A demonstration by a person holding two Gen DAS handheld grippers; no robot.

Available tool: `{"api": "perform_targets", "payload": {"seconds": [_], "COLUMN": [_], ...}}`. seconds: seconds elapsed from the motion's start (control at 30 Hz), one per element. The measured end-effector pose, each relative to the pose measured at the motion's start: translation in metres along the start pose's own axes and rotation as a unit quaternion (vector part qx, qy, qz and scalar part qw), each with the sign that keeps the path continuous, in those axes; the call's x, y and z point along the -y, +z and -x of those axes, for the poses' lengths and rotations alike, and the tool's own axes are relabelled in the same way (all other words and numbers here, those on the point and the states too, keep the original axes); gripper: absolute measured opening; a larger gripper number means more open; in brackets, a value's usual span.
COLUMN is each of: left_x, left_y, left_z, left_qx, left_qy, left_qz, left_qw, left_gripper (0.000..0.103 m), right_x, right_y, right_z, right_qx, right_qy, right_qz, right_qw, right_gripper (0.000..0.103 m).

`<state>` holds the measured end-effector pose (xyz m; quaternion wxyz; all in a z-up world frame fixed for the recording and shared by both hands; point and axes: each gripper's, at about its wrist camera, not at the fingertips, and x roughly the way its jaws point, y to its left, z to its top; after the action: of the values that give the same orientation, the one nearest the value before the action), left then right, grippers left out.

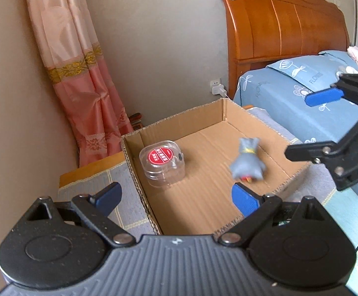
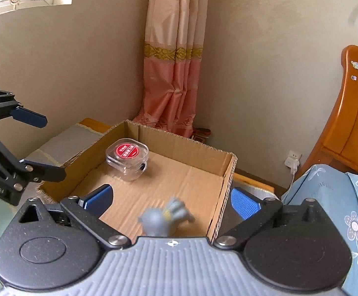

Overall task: Organize rigid objects
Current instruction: 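Carry both items into the cardboard box and open both tools, then grasp the gold capsule bottle with the left tool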

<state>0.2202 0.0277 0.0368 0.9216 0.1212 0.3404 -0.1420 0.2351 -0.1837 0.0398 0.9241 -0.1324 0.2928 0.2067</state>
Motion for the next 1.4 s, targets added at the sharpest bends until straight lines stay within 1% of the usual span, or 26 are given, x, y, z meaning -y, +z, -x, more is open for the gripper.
{"api": "perform_targets", "payload": {"seconds": [0.1, 0.3, 0.43, 0.57, 0.73, 0.9, 1.0, 1.1, 1.2, 1.3, 1.4], "left_x": [0.003, 0.011, 0.015, 0.018, 0.025, 0.037, 0.045, 0.049, 0.052, 0.050, 0.052], "left_y": [-0.008, -0.030, -0.050, -0.069, -0.085, -0.090, -0.095, -0.100, -0.107, -0.114, -0.124], "left_z": [0.008, 0.022, 0.027, 0.031, 0.032, 0.018, 0.008, 0.000, -0.003, 0.001, 0.006], "left_qx": [-0.001, -0.003, -0.009, -0.016, -0.019, -0.035, -0.041, -0.048, -0.057, -0.057, -0.068], "left_qy": [0.000, 0.007, 0.016, 0.020, 0.000, -0.006, -0.004, -0.014, -0.017, -0.025, -0.032], "left_qz": [0.005, 0.009, 0.019, 0.038, 0.050, 0.038, 0.032, 0.031, 0.030, 0.034, 0.026], "left_qw": [1.0000, 0.9999, 0.9997, 0.9989, 0.9986, 0.9986, 0.9986, 0.9983, 0.9978, 0.9975, 0.9969], "left_gripper": [0.096, 0.096, 0.097, 0.097, 0.097, 0.097, 0.097, 0.097, 0.097, 0.097, 0.096], "right_x": [-0.006, -0.020, -0.024, -0.026, -0.031, -0.043, -0.046, -0.048, -0.051, -0.059, -0.066], "right_y": [-0.009, -0.032, -0.051, -0.067, -0.093, -0.126, -0.144, -0.159, -0.172, -0.180, -0.186], "right_z": [0.014, 0.033, 0.034, 0.024, 0.020, 0.030, 0.039, 0.045, 0.047, 0.048, 0.052], "right_qx": [0.003, 0.008, 0.000, -0.020, -0.035, -0.048, -0.053, -0.059, -0.070, -0.077, -0.079], "right_qy": [0.002, 0.020, 0.031, 0.034, 0.033, 0.019, 0.015, 0.012, 0.009, -0.002, -0.003], "right_qz": [0.001, -0.007, -0.013, -0.027, -0.055, -0.060, -0.081, -0.100, -0.113, -0.110, -0.103], "right_qw": [1.000, 1.000, 0.999, 0.999, 0.997, 0.997, 0.995, 0.993, 0.991, 0.991, 0.992], "right_gripper": [0.103, 0.103, 0.103, 0.103, 0.103, 0.103, 0.103, 0.103, 0.103, 0.103, 0.103]}}
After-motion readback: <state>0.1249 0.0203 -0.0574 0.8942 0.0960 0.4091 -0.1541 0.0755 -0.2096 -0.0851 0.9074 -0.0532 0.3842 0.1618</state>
